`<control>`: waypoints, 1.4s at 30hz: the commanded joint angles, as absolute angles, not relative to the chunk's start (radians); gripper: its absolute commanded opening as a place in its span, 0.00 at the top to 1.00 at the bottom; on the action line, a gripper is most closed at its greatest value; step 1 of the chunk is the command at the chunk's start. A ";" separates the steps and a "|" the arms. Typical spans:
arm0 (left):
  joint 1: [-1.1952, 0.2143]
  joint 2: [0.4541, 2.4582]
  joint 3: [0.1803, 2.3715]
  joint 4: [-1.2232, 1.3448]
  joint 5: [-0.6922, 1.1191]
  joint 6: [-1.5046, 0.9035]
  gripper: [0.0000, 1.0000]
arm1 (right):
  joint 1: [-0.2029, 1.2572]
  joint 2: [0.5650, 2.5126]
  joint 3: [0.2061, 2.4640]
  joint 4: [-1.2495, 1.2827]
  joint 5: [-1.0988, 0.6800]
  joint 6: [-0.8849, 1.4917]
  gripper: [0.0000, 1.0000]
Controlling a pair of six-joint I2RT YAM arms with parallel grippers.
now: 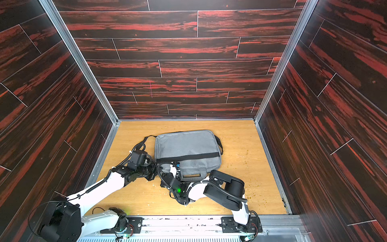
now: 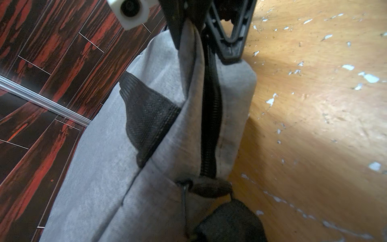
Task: Open the zippered laptop bag and take out the laptop
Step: Unzip the zipper on the zippered laptop bag.
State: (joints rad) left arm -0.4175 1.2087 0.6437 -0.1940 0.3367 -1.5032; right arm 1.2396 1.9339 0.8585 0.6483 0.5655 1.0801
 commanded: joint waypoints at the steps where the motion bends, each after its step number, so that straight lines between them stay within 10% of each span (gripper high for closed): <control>1: -0.425 1.186 0.665 -0.175 0.376 -1.487 1.00 | 1.251 1.894 0.844 0.681 0.567 1.096 0.84; 42: -0.394 1.217 0.689 -0.178 0.407 -1.436 1.00 | 1.273 1.778 0.760 0.568 0.552 1.161 0.90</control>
